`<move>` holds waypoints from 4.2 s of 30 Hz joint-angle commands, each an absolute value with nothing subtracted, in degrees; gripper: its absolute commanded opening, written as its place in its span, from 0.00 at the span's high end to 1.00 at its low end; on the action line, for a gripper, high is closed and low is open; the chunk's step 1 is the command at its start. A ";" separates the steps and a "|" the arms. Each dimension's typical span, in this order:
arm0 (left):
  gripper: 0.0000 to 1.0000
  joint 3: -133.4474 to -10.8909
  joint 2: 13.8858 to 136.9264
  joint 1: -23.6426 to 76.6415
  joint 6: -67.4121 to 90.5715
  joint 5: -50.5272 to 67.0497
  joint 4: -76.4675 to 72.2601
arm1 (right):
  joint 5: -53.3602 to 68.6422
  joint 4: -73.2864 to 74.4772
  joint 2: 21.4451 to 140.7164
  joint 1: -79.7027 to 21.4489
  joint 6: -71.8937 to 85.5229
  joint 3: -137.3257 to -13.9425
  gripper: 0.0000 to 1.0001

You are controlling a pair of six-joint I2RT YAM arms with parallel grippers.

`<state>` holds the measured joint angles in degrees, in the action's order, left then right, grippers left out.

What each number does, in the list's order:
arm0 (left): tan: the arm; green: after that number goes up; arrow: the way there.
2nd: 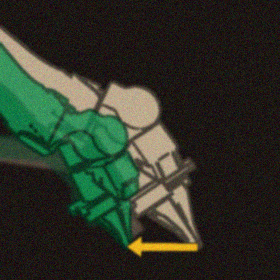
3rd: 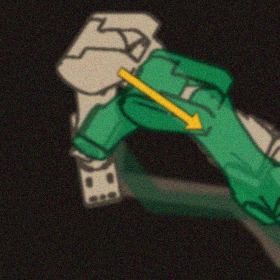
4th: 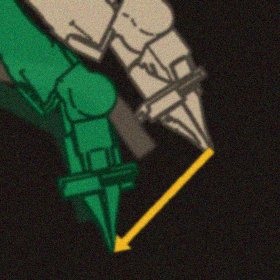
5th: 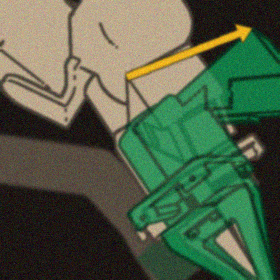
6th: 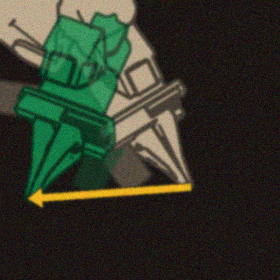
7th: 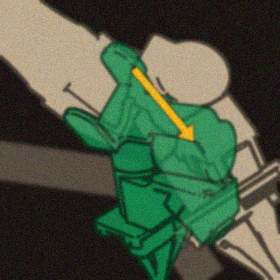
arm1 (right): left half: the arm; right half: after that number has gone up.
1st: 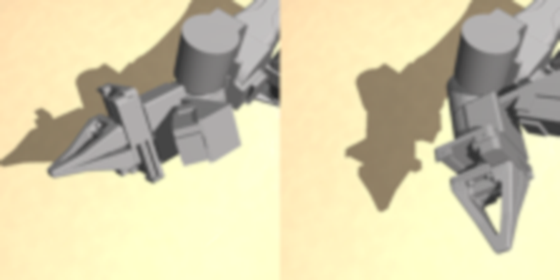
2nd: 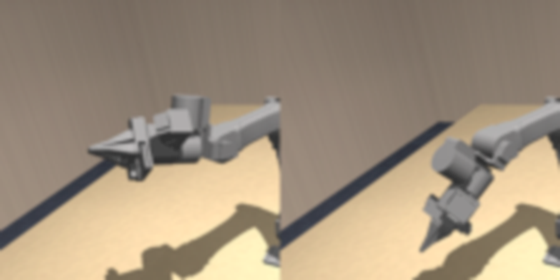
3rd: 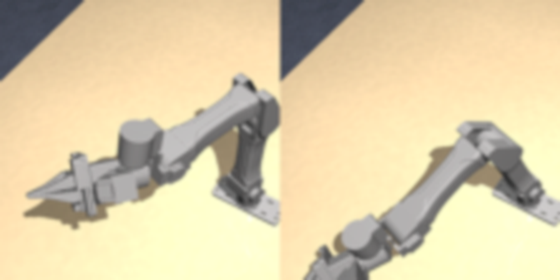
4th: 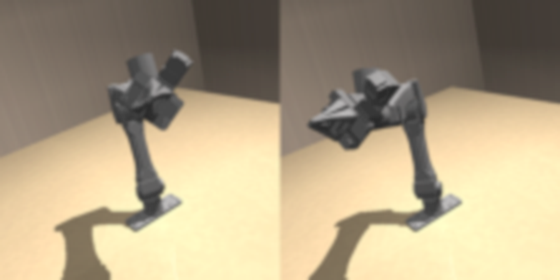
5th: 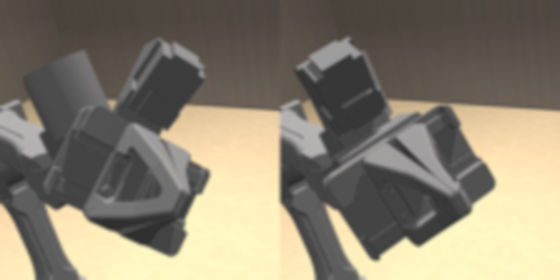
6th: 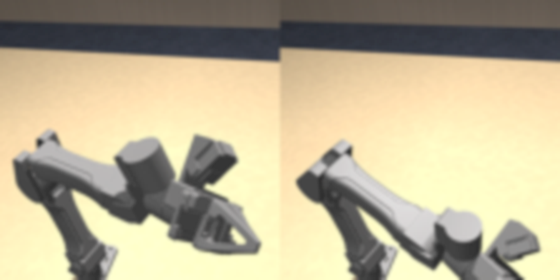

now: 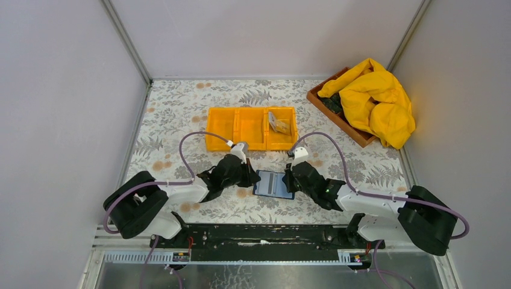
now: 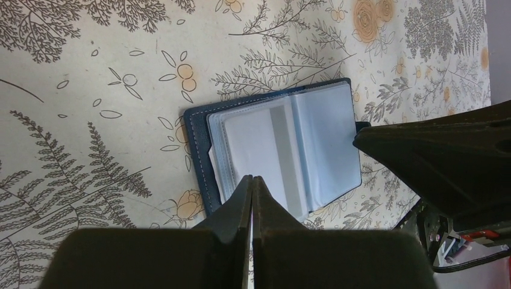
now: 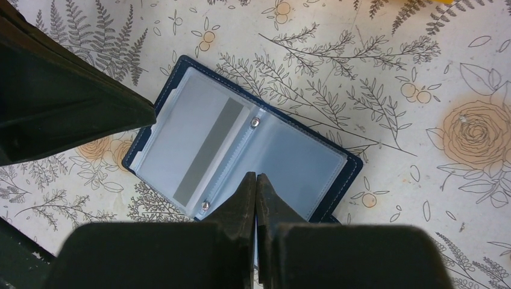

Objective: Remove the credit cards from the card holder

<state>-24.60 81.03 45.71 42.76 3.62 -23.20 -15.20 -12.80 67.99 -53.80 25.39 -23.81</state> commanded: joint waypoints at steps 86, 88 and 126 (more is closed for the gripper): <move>1.00 -25.27 93.43 46.58 54.69 19.71 -48.20 | -10.04 -16.02 77.34 -53.98 27.66 -25.40 1.00; 1.00 -25.39 93.34 46.80 54.98 19.98 -48.46 | -10.04 -16.00 77.40 -53.99 27.66 -25.40 1.00; 1.00 -27.73 100.48 49.50 56.87 20.15 -51.88 | -14.48 -9.86 64.76 -53.97 28.34 -23.41 1.00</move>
<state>-26.30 99.44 49.15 56.73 19.35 -47.64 -11.44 -11.94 69.21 -53.80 27.51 -23.90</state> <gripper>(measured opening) 0.009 0.011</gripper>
